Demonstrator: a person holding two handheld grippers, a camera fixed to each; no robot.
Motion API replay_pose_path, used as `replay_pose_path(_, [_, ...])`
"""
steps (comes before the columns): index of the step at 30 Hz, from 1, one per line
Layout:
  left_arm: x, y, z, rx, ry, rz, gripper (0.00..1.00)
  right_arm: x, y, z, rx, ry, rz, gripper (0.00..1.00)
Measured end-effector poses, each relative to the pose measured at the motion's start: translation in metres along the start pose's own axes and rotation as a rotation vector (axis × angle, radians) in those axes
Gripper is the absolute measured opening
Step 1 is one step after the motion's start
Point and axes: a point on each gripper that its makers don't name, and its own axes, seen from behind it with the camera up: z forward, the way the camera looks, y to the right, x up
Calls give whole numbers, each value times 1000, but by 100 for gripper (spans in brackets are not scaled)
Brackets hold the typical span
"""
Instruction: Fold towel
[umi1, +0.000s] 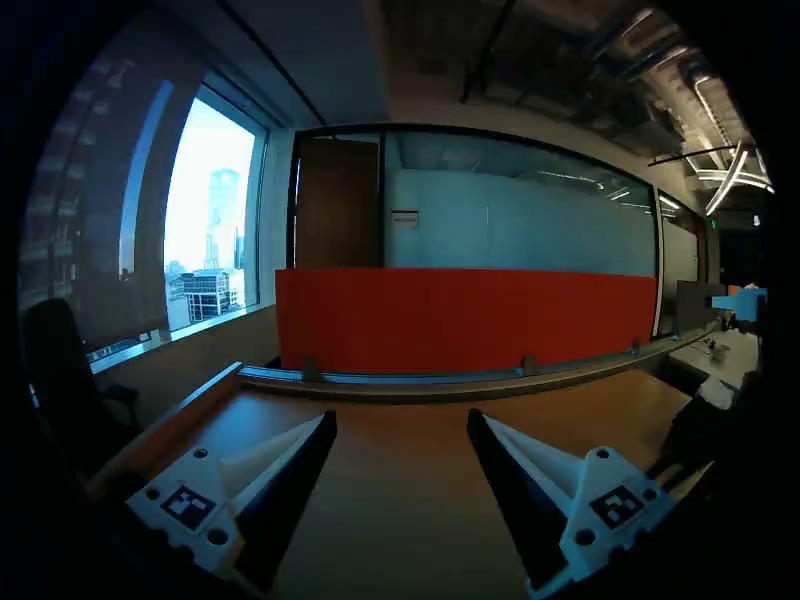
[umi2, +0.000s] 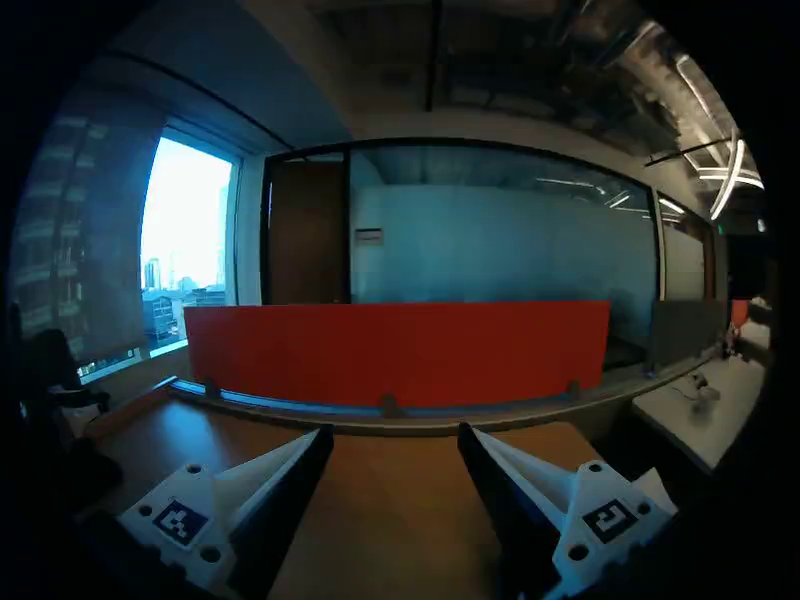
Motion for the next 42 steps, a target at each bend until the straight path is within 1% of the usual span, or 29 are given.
replay_pose_path(6, [0, 3, 3, -4, 10, 18, 97, -1, -2, 0, -8, -4, 6, 96])
replay_pose_path(12, [-1, 0, 5, 7, 31, 25, 97, 7, -7, -5, -10, 2, -2, 96])
replay_pose_path(18, [-12, 0, 6, 12, 55, 20, 97, 11, -9, -10, -17, 18, -12, 97])
replay_pose_path(21, [-24, 0, 5, 13, 61, 23, 97, 9, -10, -12, -21, 26, -16, 96])
replay_pose_path(24, [-36, -4, 4, 18, 63, 28, 97, 3, -10, -13, -24, 26, -16, 96])
replay_pose_path(30, [-59, -14, 0, 28, 75, 42, 97, -13, -13, -13, -27, 30, -3, 96])
replay_pose_path(36, [-84, -25, -2, 44, 80, 59, 97, -32, -19, -12, -23, 31, -4, 96])
replay_pose_path(42, [-115, -30, -5, 49, 74, 49, 97, -54, -23, -11, -17, 27, -16, 96])
